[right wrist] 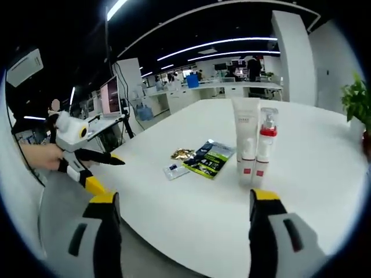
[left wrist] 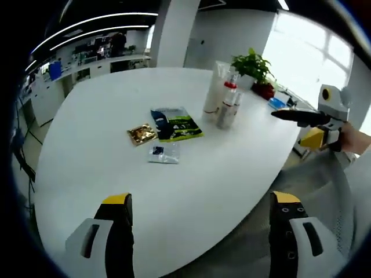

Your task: Arrange the skincare products in the storage area until every visible bottle or jar stands upright without overlapping.

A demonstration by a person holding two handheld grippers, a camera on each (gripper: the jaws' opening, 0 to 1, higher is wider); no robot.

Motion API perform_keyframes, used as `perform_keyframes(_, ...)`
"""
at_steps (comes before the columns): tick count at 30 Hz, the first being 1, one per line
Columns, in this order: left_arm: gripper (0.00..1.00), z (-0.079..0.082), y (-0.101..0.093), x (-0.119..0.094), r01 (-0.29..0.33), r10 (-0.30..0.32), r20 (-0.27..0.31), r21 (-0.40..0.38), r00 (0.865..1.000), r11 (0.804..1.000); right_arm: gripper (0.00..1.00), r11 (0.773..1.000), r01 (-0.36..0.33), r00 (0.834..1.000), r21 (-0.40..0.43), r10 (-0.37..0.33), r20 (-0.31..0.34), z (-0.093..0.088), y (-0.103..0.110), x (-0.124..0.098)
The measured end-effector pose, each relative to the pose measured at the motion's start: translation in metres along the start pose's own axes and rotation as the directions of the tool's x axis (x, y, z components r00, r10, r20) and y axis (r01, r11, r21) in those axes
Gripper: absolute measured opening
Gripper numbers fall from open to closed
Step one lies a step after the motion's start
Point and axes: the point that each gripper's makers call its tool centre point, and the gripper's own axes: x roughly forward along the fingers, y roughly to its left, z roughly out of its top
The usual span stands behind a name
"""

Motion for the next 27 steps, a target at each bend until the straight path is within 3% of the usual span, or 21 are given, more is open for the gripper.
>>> perform_keyframes(5, 0.97, -0.007, 0.001, -0.006, -0.024, 0.024, -0.008, -0.021, 1.0, 0.999, 0.94, 1.0, 0.011, 1.0, 0.001, -0.011, 0.014, 0.0, -0.002, -0.002)
perform_keyframes(10, 0.97, -0.002, -0.002, -0.008, -0.025, 0.025, -0.002, 0.0, 1.0, 1.0, 0.95, 1.0, 0.027, 0.999, -0.013, -0.026, 0.025, -0.001, -0.004, -0.001)
perform_keyframes(20, 0.97, -0.011, -0.002, -0.013, -0.033, 0.033, -0.046, 0.011, 0.998, 0.999, 0.94, 0.993, 0.003, 1.0, -0.119, -0.001, 0.016, -0.003, 0.008, 0.002)
perform_keyframes(27, 0.97, -0.016, 0.0, -0.015, -0.063, 0.065, -0.074, 0.022, 0.995, 0.998, 0.96, 0.997, -0.012, 0.999, -0.078, 0.016, 0.046, 0.0, 0.006, 0.001)
